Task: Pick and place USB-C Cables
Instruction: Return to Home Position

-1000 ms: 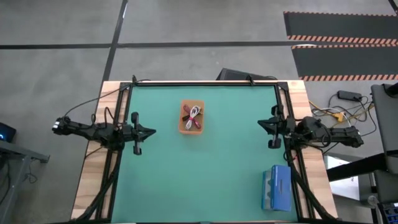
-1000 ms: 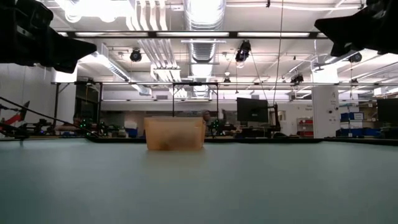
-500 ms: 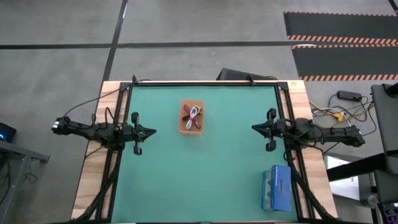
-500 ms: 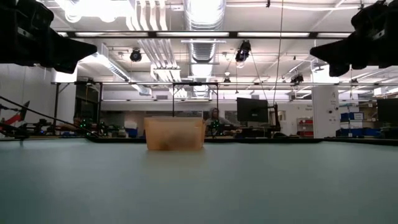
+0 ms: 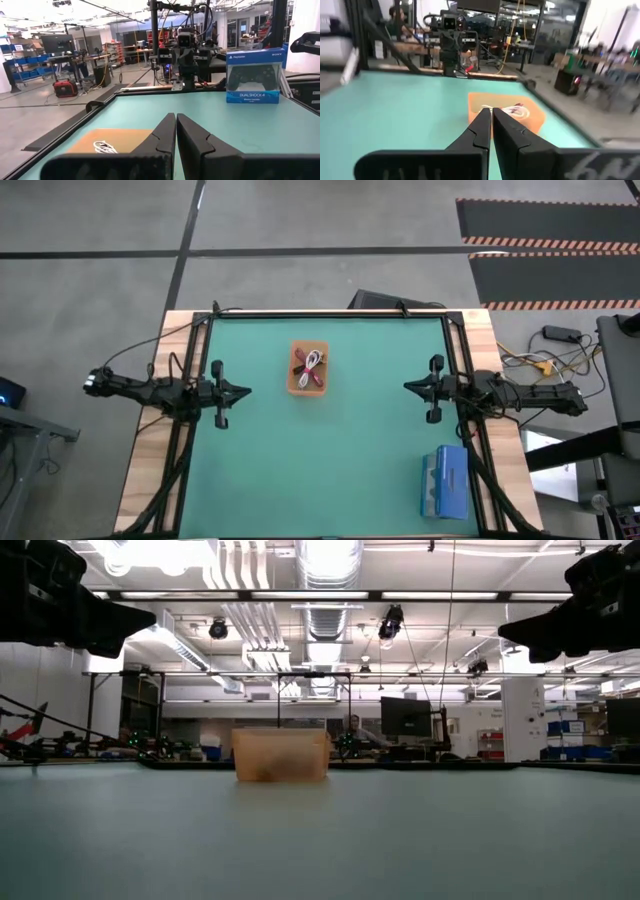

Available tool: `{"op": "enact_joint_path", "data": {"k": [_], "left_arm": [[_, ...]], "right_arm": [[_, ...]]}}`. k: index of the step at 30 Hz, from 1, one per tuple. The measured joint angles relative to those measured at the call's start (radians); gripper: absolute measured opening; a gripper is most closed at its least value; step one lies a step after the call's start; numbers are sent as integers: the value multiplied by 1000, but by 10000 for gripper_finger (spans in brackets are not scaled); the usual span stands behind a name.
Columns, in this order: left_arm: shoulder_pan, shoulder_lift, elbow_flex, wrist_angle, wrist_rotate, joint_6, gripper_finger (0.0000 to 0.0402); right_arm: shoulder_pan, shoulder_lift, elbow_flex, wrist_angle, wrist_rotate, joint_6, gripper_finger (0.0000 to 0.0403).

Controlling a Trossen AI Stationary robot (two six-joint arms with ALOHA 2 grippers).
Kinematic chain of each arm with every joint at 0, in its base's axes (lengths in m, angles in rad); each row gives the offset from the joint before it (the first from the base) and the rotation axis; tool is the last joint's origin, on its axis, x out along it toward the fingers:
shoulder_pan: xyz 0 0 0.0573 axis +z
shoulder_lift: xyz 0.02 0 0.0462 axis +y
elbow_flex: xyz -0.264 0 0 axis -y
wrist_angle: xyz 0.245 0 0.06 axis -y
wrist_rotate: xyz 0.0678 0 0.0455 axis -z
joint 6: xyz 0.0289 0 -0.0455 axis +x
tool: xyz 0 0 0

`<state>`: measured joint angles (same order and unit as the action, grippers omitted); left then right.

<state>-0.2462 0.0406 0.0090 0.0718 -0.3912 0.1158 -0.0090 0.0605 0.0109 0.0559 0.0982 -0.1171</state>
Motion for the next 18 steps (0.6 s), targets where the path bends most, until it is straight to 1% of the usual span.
{"op": "enact_joint_path", "data": {"k": [2, 6, 8, 18], "left_arm": [[0, 0, 0, 0, 0, 0, 0], [0, 0, 0, 0, 0, 0, 0], [0, 0, 0, 0, 0, 0, 0], [0, 0, 0, 0, 0, 0, 0]], "right_arm": [[0, 0, 0, 0, 0, -59, 8], [0, 0, 0, -18, 7, 29, 8], [0, 0, 0, -17, 7, 40, 8], [2, -2, 0, -6, 9, -82, 9]]}}
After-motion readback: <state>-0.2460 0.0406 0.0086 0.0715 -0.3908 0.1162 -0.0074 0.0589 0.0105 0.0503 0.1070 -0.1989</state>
